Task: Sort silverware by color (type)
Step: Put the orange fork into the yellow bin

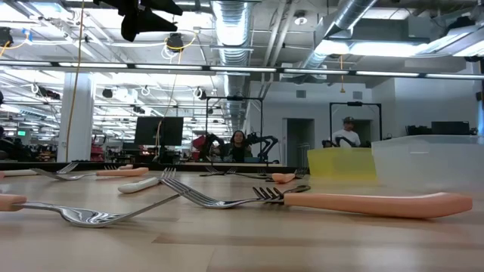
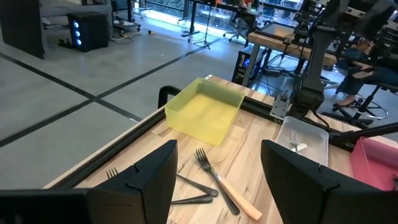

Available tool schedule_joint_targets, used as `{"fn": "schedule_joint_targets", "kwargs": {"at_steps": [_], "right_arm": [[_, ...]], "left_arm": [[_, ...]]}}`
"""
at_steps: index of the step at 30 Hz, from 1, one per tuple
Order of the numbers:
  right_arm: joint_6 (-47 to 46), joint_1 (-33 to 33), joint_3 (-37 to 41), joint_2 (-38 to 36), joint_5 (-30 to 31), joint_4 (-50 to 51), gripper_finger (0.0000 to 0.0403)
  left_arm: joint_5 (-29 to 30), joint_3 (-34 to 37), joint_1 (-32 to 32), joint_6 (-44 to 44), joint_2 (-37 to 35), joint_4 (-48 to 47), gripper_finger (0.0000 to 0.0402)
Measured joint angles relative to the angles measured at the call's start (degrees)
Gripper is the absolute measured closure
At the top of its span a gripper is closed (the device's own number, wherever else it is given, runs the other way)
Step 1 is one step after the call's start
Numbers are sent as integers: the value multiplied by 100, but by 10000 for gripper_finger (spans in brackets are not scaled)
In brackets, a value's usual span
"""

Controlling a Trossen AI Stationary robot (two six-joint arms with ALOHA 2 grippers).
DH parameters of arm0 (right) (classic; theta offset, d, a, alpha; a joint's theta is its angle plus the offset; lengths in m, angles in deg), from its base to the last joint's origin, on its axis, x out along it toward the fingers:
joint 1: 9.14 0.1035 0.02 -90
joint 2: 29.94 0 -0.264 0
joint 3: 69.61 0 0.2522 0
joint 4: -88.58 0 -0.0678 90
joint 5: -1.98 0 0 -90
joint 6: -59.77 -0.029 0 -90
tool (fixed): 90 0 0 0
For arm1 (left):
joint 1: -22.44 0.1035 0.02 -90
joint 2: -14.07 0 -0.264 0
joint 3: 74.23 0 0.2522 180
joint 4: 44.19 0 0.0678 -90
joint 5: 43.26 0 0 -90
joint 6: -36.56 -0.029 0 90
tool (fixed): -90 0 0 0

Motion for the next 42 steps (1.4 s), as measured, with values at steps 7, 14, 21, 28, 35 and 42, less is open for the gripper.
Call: {"fn": "schedule_joint_targets", "kwargs": {"at_steps": [7,14,21,28,35,42], "right_arm": [[-170,-1,569,-564,239,-296,248],[-170,-1,939,-886,241,-442,248],[-227,-1,1271,-1083,250,-538,248],[-316,-1,1589,-1091,525,-978,248],[-319,-1,1645,-1083,564,-1013,248],[-303,-1,1645,-1083,566,-974,248]], "left_arm": [[-245,2,1,22,0,-53,187],[-240,2,1,20,4,-55,187],[-229,2,1,20,4,-55,187],[-221,2,1,17,23,-55,187],[-127,2,1,26,235,-44,187],[-260,2,-1,44,679,120,187]]}}
